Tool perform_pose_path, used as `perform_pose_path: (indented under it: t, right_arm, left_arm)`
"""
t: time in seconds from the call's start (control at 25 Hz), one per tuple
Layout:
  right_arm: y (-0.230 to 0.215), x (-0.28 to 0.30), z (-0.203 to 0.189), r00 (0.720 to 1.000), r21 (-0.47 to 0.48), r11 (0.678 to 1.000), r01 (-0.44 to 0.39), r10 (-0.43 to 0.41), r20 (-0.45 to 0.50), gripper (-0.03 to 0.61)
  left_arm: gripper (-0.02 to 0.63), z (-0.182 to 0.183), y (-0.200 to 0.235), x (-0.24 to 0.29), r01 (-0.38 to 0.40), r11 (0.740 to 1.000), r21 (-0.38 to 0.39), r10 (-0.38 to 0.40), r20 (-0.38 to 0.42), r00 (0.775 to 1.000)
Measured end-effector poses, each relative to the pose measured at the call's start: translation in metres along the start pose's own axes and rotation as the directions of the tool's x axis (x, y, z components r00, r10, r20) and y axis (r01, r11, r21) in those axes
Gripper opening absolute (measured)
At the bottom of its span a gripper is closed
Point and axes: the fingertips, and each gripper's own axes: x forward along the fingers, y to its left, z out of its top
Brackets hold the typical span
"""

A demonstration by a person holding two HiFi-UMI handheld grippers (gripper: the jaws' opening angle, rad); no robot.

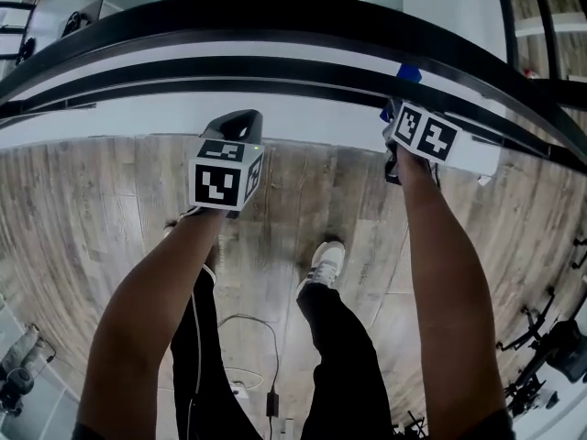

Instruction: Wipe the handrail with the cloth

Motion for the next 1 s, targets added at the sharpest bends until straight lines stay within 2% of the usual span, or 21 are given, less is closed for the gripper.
perform_pose_path:
  t: [0.36, 0.72, 0.84, 1.0]
  right_arm:
    - [-0.153, -0.031, 0.007, 0.995, -0.012, 0.996, 0.094, -0.094, -0.015, 0.11]
    - [-0.278, -0.054, 0.004, 0.98, 0.006, 0.98, 0.198, -0.198, 0.013, 0.11]
    - [-0.297, -0.059, 0.002, 0.975, -0.001, 0.976, 0.22, -0.22, 0.031, 0.11]
    - [-0.284, -0.07, 0.005, 0.963, -0.063, 0.963, 0.262, -0.256, 0.083, 0.11]
  left_arm:
    - [0.003, 0.038, -0.115, 0.045, 0.062, 0.995, 0.078, -0.061, -0.012, 0.998]
    - [0.003, 0.047, -0.182, 0.082, 0.105, 0.986, 0.126, -0.105, -0.006, 0.994]
    - [0.003, 0.043, -0.191, 0.085, 0.106, 0.986, 0.128, -0.107, -0.005, 0.994]
    - [0.003, 0.042, -0.191, 0.072, 0.107, 0.991, 0.079, -0.108, 0.017, 0.994]
